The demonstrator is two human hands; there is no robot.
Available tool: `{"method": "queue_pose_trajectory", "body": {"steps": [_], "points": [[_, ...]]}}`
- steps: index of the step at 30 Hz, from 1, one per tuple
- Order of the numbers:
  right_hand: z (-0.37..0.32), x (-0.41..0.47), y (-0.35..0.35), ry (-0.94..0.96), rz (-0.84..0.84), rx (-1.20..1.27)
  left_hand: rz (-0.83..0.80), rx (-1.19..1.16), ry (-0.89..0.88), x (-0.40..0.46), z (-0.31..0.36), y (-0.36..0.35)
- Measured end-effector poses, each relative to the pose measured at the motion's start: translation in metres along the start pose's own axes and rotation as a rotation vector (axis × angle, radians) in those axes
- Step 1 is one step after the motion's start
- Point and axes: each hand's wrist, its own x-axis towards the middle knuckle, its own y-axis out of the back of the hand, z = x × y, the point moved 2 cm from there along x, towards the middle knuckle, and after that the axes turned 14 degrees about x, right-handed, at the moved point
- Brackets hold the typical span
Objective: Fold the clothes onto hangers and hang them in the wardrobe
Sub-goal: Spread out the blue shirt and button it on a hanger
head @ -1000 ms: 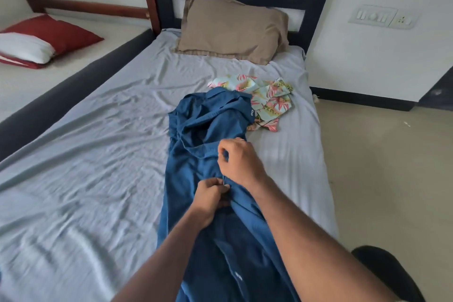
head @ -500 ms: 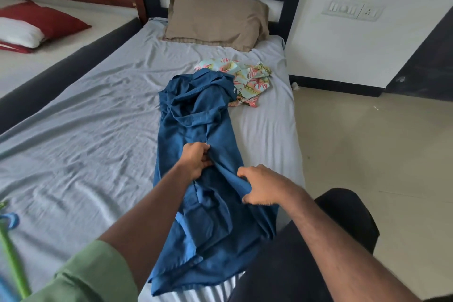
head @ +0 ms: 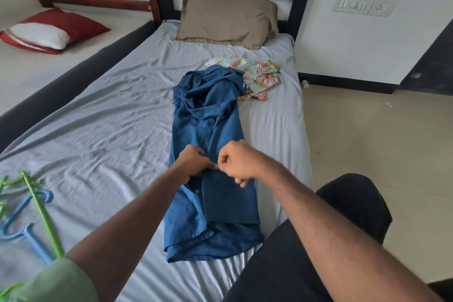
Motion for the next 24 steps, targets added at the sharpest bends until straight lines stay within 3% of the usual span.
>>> {"method": "queue_pose_trajectory", "body": {"steps": [8, 13, 17, 24], "points": [[0.012, 0.065, 0.070, 0.019, 0.174, -0.092, 0.141, -0.135, -0.009, 0.041, 0.024, 0.046], [0.022, 0.112, 0.111, 0.084, 0.260, -0.171, 0.374, 0.248, -0.225, 0.087, 0.050, 0.062], [0.035, 0.149, 0.134, 0.062, 0.319, -0.209, 0.417, 0.500, -0.455, 0.118, 0.072, 0.049], [0.043, 0.211, 0.136, -0.150, 0.169, -0.475, 0.491, 0.334, -0.517, 0.144, 0.079, 0.041]]}}
